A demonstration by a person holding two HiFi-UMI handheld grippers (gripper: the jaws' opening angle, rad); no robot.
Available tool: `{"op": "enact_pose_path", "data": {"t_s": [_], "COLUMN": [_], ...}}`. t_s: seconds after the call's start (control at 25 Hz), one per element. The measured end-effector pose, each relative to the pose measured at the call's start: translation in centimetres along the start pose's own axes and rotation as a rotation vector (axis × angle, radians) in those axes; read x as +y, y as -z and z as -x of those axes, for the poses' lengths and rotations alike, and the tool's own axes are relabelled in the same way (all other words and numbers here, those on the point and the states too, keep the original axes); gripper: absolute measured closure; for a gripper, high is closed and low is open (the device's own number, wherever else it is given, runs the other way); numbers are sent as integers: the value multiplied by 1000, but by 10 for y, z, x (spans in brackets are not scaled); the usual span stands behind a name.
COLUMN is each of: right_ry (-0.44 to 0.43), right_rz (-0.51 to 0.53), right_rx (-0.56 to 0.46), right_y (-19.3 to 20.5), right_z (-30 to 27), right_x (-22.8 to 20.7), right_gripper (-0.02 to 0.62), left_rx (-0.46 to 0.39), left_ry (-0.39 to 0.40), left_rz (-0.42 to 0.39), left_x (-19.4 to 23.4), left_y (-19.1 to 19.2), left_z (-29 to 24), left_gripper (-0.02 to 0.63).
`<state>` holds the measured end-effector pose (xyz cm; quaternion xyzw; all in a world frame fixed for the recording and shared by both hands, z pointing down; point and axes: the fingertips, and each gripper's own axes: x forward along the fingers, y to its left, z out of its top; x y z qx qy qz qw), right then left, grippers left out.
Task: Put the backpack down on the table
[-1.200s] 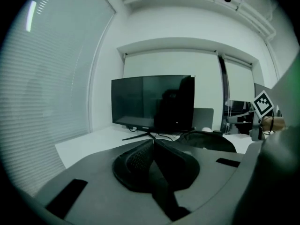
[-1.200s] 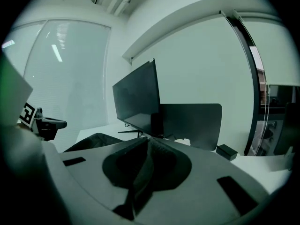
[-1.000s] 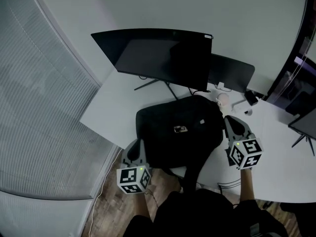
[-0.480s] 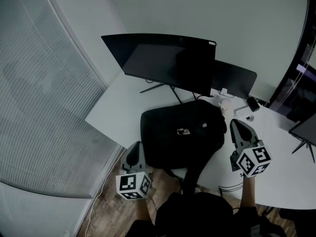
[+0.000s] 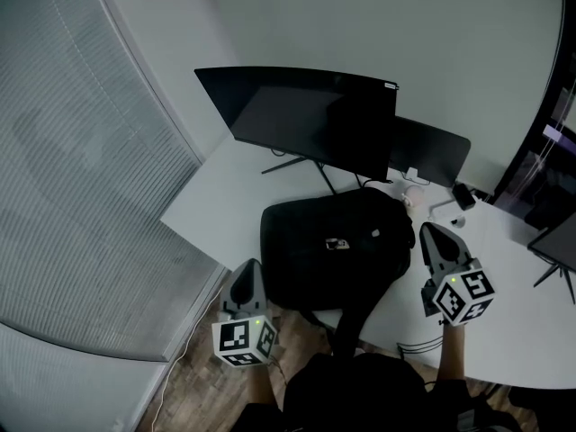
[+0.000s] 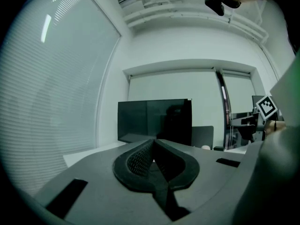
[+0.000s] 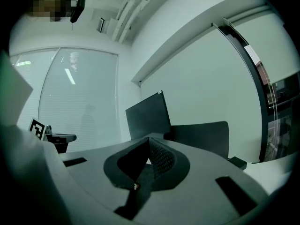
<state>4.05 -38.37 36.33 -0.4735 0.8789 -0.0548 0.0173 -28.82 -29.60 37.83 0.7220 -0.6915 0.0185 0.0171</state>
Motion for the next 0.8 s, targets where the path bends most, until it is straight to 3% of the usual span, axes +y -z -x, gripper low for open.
{"op": "enact_pose_path", "data": {"t_s": [0.8], "right_ry": [10], "right_rz": [29], "right_rx": [3], "right_y": [9], "right_z": [-3], "right_x": [-4], "right_gripper": [583], "left_rx": [2], "left_ry": [30], "left_rz": [-14], "left_x": [-5], "left_y": [4], "left_z": [-7], "left_gripper": [589]}}
